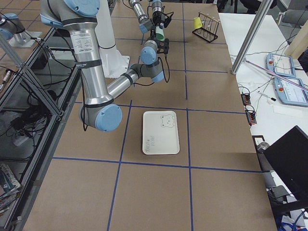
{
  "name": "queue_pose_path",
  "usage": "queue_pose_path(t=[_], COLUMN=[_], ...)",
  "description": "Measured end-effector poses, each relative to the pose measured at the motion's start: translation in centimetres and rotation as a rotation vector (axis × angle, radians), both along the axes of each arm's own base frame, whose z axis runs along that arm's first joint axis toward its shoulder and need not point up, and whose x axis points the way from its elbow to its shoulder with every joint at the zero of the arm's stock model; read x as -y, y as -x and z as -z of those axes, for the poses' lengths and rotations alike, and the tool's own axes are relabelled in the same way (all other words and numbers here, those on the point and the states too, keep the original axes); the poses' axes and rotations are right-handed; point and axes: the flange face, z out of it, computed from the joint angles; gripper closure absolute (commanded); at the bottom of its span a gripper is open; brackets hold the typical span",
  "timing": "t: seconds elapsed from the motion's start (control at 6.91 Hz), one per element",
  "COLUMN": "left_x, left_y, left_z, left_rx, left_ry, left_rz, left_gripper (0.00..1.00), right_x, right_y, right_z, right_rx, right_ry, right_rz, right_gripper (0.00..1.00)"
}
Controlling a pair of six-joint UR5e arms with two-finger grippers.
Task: Left arm grabs green cup and hands to right arm on tray
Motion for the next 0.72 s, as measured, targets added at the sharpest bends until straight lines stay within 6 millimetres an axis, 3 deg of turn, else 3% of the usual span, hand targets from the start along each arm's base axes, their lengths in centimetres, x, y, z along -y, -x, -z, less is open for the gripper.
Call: queue_pose_path(t=[0.72], left_x=[-2.8], left_y=[-0.8], left_z=[-0.2], left_rx=[-0.086], left_ry=[-0.01], left_rz=[-0.084], left_gripper=[1.0], right_x=[-0.9], right_y=[1.2], right_z=[2.3], right_rx=[0.082], right_ry=[-0.012], right_rz=[0.016], right_gripper=[0.0])
